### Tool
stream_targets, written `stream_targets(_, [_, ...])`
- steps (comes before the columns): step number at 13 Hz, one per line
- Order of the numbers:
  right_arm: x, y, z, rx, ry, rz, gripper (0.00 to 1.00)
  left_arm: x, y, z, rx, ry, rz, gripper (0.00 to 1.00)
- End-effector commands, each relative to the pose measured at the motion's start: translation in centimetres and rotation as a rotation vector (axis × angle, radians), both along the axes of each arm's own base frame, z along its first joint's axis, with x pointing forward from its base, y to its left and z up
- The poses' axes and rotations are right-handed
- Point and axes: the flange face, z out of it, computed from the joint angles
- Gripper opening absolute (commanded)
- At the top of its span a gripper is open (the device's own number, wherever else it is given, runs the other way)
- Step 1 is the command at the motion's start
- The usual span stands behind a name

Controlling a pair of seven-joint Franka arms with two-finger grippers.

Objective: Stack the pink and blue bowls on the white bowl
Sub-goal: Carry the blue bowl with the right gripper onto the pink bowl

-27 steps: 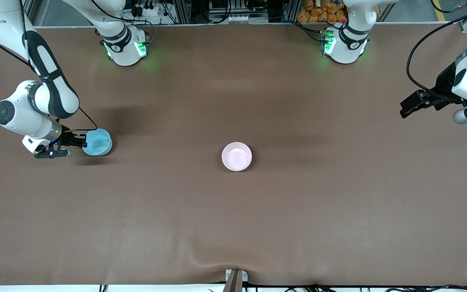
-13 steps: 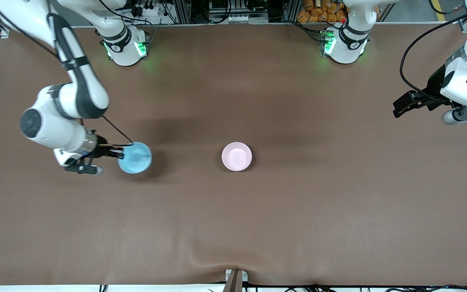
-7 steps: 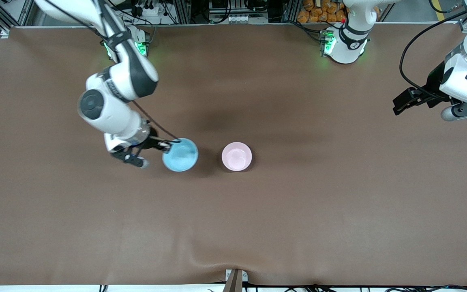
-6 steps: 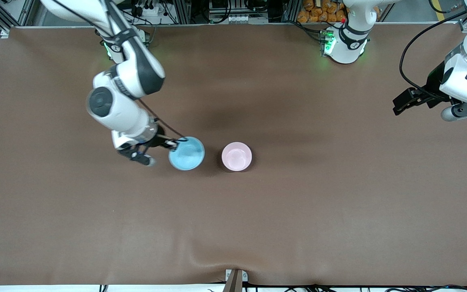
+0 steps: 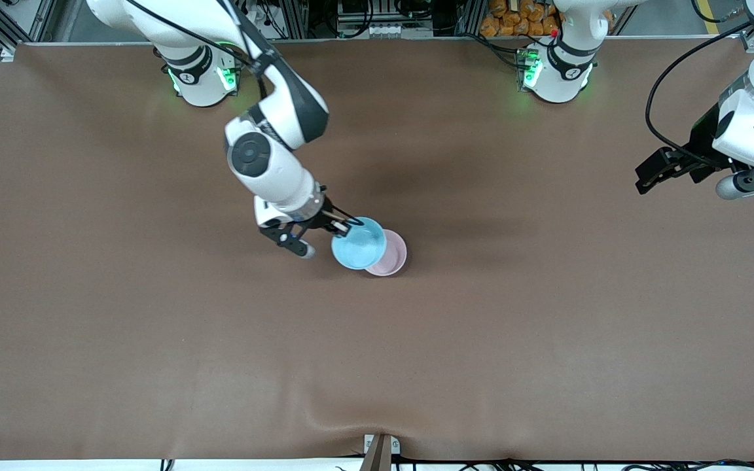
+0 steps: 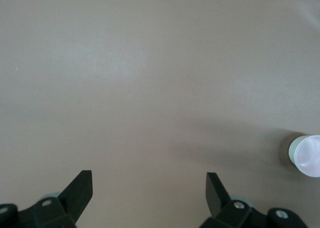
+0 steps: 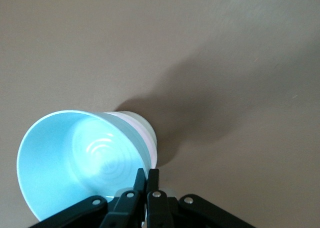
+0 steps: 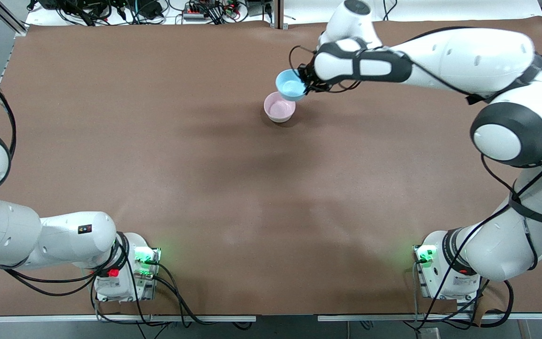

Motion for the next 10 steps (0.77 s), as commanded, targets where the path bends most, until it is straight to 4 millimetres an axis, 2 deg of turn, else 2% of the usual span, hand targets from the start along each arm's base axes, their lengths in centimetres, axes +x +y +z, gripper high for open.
stream_targets(1, [-0.5, 2.4, -1.5, 0.013, 0.01, -0.033, 0.0, 0.0, 0.0, -0.1, 0.015, -0.022, -0.019, 1.0])
stream_targets(3, [-0.5, 4.0, -2.1, 0.018, 0.008, -0.063, 0.0, 0.0, -0.1, -0.3, 0.016, -0.019, -0.022, 1.0])
stream_targets(10, [-0.3, 3.6, -5.8, -0.038, 0.014, -0.04, 0.0, -0.1, 0.0, -1.0, 0.019, -0.004, -0.021, 1.0])
